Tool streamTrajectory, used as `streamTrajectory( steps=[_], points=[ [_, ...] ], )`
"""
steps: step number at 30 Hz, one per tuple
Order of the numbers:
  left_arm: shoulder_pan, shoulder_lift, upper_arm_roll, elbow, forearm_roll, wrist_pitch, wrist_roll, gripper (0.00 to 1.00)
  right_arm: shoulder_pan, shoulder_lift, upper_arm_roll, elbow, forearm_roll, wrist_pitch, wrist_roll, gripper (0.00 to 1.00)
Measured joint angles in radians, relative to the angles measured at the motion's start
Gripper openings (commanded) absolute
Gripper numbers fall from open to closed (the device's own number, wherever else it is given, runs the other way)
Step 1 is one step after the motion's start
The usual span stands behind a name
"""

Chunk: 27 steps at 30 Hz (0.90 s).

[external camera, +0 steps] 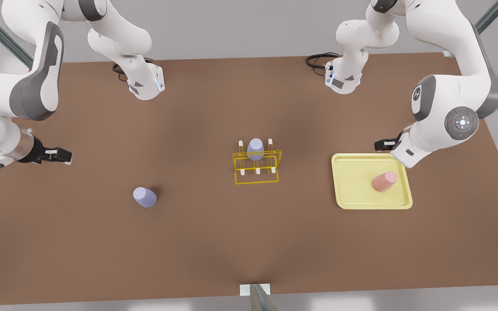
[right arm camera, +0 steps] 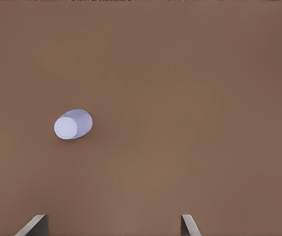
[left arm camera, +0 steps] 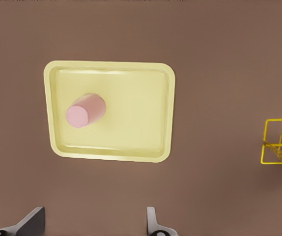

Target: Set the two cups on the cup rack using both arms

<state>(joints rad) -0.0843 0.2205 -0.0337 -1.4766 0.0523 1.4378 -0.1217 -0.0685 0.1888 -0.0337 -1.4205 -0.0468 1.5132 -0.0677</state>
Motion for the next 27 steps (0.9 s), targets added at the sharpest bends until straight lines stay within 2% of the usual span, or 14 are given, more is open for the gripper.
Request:
streamTrajectory(
  steps=[3, 6, 9, 13, 17, 22, 27],
  points=[
    [0.007, 0.006, 0.012, -0.003, -0.009, 0.021, -0.008, 1.00, 0.026, 0.059, 0.002, 0.003, -0.007, 0.015, -0.003, 1.00],
    [0.151, 0.136, 0.024, -0.007, -0.029, 0.125, 0.007, 1.00, 0.125, 0.237, 0.005, -0.011, -0.010, 0.114, -0.004, 1.00],
    [0.204, 0.249, 0.036, -0.025, -0.037, 0.299, 0.037, 1.00, 0.138, 0.314, 0.005, -0.100, -0.006, 0.268, -0.004, 1.00],
    [0.203, 0.257, 0.041, -0.173, -0.042, 0.512, 0.070, 1.00, 0.166, 0.309, 0.006, -0.242, 0.000, 0.459, -0.004, 1.00],
    [0.201, 0.220, 0.041, -0.329, -0.043, 0.661, 0.097, 1.00, 0.229, 0.300, 0.006, -0.290, 0.011, 0.584, -0.003, 1.00],
    [0.199, 0.220, 0.041, -0.431, -0.044, 0.753, 0.123, 1.00, 0.237, 0.295, 0.005, -0.414, 0.016, 0.733, -0.001, 1.00],
    [0.204, 0.243, 0.042, -0.479, -0.045, 0.817, 0.143, 1.00, 0.230, 0.286, 0.000, -0.465, 0.012, 0.809, 0.000, 1.00]
  ],
)
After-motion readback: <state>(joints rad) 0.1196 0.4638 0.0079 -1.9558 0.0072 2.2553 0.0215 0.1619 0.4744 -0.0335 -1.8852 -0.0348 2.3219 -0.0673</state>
